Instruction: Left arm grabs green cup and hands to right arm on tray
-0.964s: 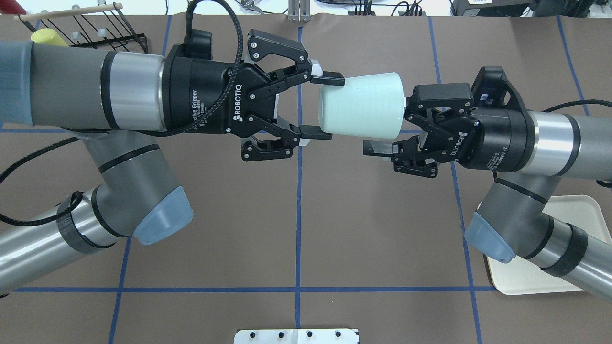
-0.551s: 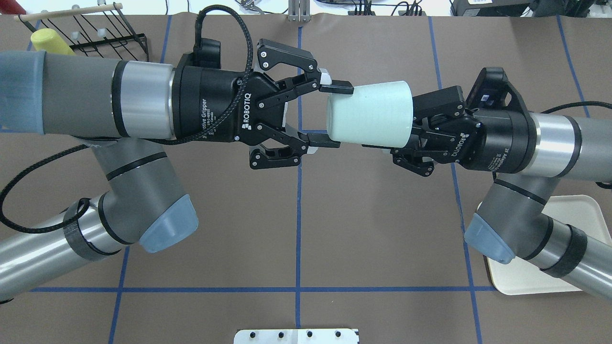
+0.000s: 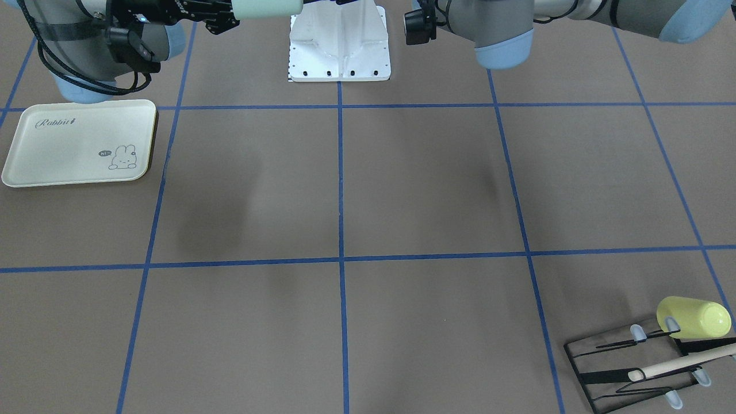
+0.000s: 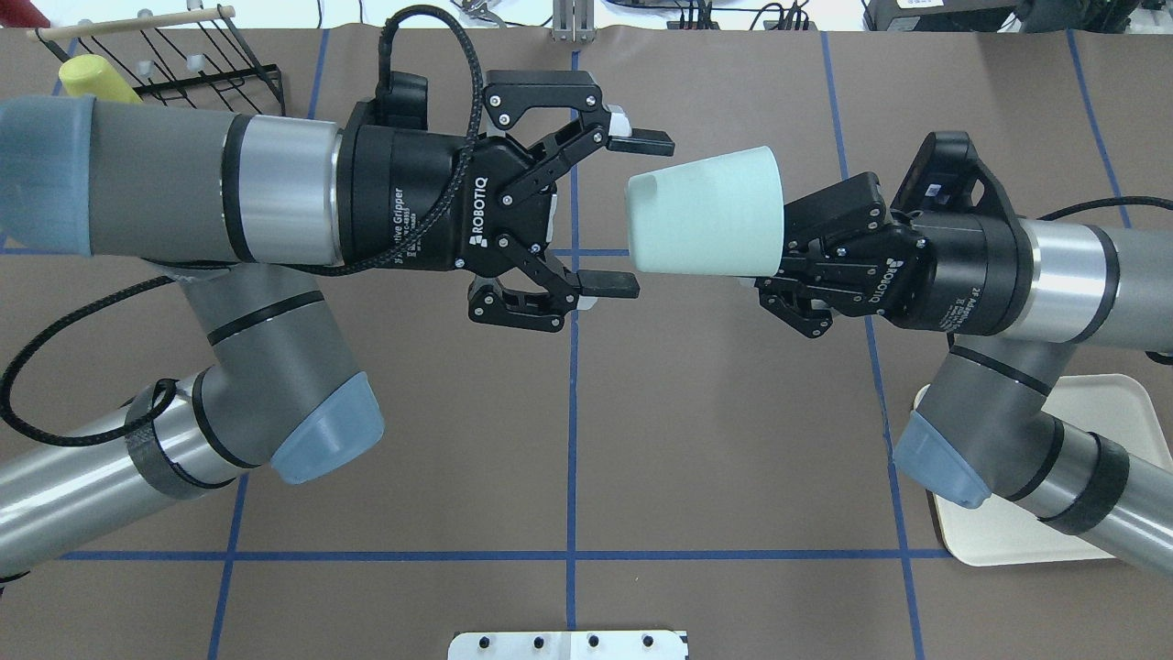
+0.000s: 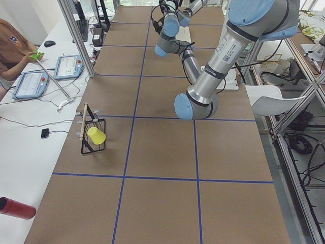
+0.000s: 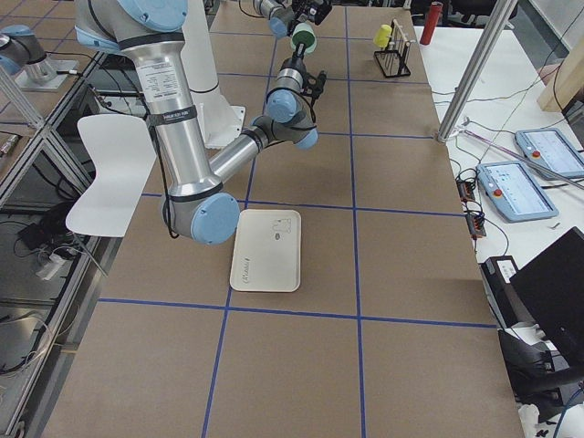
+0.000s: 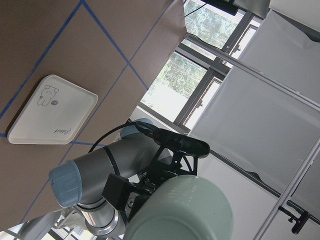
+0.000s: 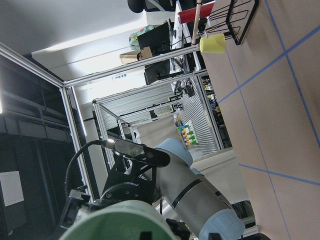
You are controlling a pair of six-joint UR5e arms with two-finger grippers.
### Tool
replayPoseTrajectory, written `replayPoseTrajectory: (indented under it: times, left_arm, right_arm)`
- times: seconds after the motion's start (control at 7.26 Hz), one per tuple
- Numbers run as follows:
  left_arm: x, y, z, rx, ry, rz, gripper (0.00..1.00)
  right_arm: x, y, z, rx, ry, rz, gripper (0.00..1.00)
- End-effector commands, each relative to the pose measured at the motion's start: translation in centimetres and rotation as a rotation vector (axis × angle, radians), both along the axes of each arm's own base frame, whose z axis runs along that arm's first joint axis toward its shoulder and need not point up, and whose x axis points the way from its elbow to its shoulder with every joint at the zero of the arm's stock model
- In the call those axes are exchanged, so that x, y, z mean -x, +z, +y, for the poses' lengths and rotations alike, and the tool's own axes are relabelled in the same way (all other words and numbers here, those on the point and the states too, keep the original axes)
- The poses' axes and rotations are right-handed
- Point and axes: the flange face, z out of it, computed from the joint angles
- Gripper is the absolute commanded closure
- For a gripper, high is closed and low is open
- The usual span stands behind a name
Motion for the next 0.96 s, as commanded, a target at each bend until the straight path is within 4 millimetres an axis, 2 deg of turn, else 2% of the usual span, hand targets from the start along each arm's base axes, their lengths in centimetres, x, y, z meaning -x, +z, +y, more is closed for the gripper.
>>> replayPoseTrajectory:
  times: [0.0, 0.14, 0.28, 0.55, 0.69, 0.83]
  left_arm:
    - [0.6, 0.3, -0.6, -0.002, -0.019, -0.010, 0.00]
    - [1.0, 1.3, -1.8, 0.018, -0.039, -0.041, 0.00]
    - [0.4, 2.5, -2.8, 0.026, -0.063, -0.106, 0.00]
    - [-1.6, 3.3, -3.9, -0.025, -0.117, -0.262, 0.00]
    - [-2.0, 3.5, -4.3, -0.038, -0.131, -0.310, 0.00]
    - [-2.0, 3.7, -4.5, -0.033, -0.135, -0.317, 0.00]
  right_arm:
    - [-0.3, 0.4, 0.0, 0.002, 0.001, 0.009, 1.00]
    - [-1.0, 4.1, 0.6, 0.022, -0.004, 0.088, 1.00]
    - [-1.7, 7.3, 1.0, -0.052, 0.035, 0.187, 1.00]
    - [-5.6, 16.5, 2.5, -0.048, 0.067, 0.410, 1.00]
    - [-8.7, 19.9, 1.3, -0.077, 0.042, 0.543, 1.00]
    - [-13.6, 22.6, -1.0, -0.075, 0.006, 0.657, 1.00]
